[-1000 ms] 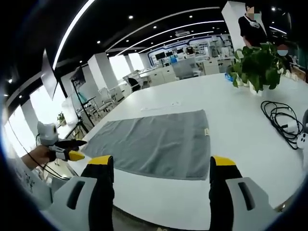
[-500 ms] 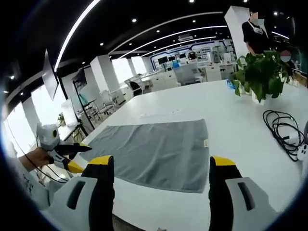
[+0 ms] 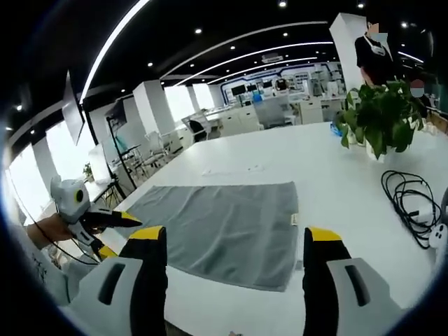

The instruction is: Fold the towel on the table until its edges align and the towel forms a compact rectangular stack.

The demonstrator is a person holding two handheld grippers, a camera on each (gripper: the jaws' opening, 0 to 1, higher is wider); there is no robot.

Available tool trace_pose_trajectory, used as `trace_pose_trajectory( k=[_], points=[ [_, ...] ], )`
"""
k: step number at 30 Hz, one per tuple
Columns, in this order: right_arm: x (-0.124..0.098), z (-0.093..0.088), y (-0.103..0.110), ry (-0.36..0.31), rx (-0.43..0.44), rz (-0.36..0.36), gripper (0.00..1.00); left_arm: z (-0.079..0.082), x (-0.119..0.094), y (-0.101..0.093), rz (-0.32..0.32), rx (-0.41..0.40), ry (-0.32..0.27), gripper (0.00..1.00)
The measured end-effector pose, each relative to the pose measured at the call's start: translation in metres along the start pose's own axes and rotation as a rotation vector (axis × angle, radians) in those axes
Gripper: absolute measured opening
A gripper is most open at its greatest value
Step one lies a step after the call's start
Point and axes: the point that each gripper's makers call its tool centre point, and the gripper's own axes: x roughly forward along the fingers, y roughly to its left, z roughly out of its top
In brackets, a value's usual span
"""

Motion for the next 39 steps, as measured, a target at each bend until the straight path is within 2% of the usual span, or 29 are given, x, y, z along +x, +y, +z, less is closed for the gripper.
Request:
trace_pose_trajectory(
  k=[5, 10, 12, 14, 27, 34, 39],
  points=[
    [-0.001, -0.001, -0.006, 0.022, -0.019, -0.006, 0.78, -0.002, 0.006, -0.012, -0.038, 0.078, 0.051, 0.70],
    [-0.005, 0.001, -0.008, 0.028, -0.035, 0.004, 0.77, -0.003, 0.012, -0.022, -0.071, 0.113, 0.073, 0.68],
    [-0.007, 0.004, -0.013, 0.021, -0.039, -0.017, 0.78, 0.004, 0.013, -0.020, -0.046, 0.150, 0.057, 0.64],
    [-0.009, 0.008, -0.016, 0.014, -0.061, -0.023, 0.77, 0.008, 0.013, -0.023, -0.052, 0.167, 0.051, 0.61],
    [-0.006, 0.019, -0.023, -0.003, -0.044, -0.009, 0.72, 0.029, 0.036, -0.032, -0.097, 0.252, 0.053, 0.59],
    [-0.001, 0.023, -0.032, -0.009, -0.038, -0.013, 0.70, 0.033, 0.050, -0.036, -0.127, 0.303, 0.058, 0.55],
    [0.007, 0.026, -0.041, -0.005, -0.034, -0.019, 0.69, 0.033, 0.059, -0.035, -0.144, 0.308, 0.068, 0.54]
  ],
)
